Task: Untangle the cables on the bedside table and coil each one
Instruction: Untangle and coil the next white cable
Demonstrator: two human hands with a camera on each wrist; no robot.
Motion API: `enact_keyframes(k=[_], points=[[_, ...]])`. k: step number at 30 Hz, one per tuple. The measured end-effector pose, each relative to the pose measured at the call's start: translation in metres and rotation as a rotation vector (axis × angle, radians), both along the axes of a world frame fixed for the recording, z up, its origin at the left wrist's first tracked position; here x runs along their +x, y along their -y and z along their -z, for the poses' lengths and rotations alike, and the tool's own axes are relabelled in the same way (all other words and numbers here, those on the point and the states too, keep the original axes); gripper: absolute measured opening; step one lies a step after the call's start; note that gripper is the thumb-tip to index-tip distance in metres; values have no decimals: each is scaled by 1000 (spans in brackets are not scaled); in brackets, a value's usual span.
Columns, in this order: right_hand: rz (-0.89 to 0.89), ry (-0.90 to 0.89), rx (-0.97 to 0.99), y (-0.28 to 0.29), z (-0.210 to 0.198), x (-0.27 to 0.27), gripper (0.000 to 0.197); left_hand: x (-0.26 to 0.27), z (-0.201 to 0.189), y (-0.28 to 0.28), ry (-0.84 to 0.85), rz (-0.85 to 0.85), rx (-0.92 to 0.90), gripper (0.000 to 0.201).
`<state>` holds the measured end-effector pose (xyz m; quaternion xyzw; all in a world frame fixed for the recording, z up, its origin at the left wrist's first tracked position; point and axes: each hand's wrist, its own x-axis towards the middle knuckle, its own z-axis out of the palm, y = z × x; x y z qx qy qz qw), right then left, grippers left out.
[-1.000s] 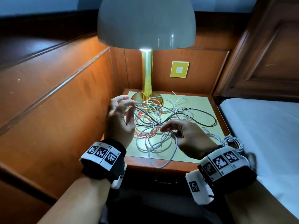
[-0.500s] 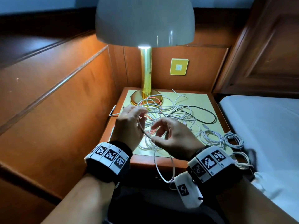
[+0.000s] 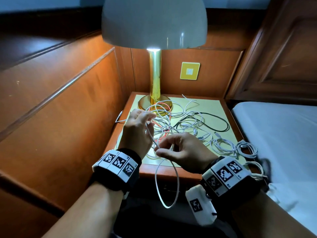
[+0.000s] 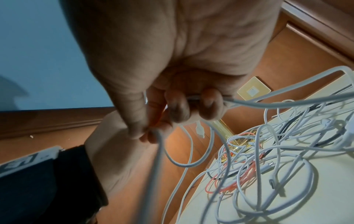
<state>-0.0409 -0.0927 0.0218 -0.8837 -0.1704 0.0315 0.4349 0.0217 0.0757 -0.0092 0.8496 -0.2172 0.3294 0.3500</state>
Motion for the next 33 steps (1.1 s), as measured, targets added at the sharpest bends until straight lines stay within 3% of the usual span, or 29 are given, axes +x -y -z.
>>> enact_keyframes(k=[4,7,10,13,17,19,22,28,30,33], points=[[139,83,246,12,1,9,11,4,1,-6,-12,-58,-91,31],[327,170,442,28,-3,14,22,12,6,-16,-30,-129,-127,24],[477,204,597,42,-2,21,21,17,13,-22,-69,-182,-120,17],[717,191,768,56,-4,29,22,26,24,-34,-224,-284,-208,13],[953,163,897,71,-7,29,25,36,33,-54,-480,-406,-491,11],[963,162,917,72,-6,28,25,37,31,-56,-562,-435,-671,17],[883,163,850,66,-6,27,23,36,25,-55,-591,-423,-835,9],[719,212,739,54,-3,26,24,37,23,-48,-484,-374,-936,18],[674,216,740,54,-1,26,19,41,30,-52,-523,-390,-882,33],[620,231,722,52,-1,25,19,38,33,-50,-514,-435,-535,44]])
